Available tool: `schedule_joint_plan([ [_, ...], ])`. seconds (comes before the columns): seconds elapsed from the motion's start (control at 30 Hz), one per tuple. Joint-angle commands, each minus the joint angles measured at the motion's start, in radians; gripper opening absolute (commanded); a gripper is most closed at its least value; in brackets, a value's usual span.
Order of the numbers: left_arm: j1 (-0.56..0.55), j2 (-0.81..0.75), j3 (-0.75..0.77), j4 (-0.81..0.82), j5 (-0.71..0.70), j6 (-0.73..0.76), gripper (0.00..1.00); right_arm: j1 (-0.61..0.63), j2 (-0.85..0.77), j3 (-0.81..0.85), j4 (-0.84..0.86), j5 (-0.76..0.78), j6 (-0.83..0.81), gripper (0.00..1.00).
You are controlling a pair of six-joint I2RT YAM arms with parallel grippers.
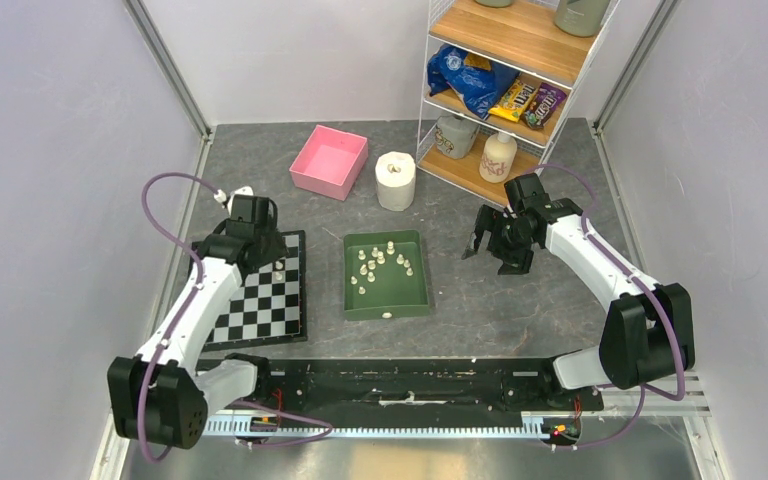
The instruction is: Set up the chess pieces on the board
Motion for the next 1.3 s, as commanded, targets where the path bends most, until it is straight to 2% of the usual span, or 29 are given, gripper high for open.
schedule_joint_plan([
  [0.0,-0.062,-0.003,0.110,-0.015,0.055,0.050,0.56,0.001,0.002,0.031,0.018,-0.009,-0.008,0.99],
  [0.27,-0.408,0.167,0.274,0.032,0.017,-0.001,0.56,0.002,-0.009,0.023,0.018,-0.007,-0.003,0.99],
  [0.43,-0.541,0.311,0.346,0.070,0.043,-0.004,0.52,0.001,-0.011,0.020,0.017,-0.005,-0.007,0.99],
  [0.67,-0.592,0.427,0.354,0.036,0.032,-0.028,0.39,0.001,-0.010,0.011,0.018,0.000,-0.009,0.99],
  [0.97,-0.591,0.466,0.323,-0.049,-0.059,-0.036,0.39,0.002,-0.012,0.003,0.017,0.003,-0.011,0.99],
  [1.27,-0.583,0.501,0.319,-0.086,-0.062,0.011,0.40,0.001,-0.016,-0.002,0.018,0.003,-0.013,0.99],
])
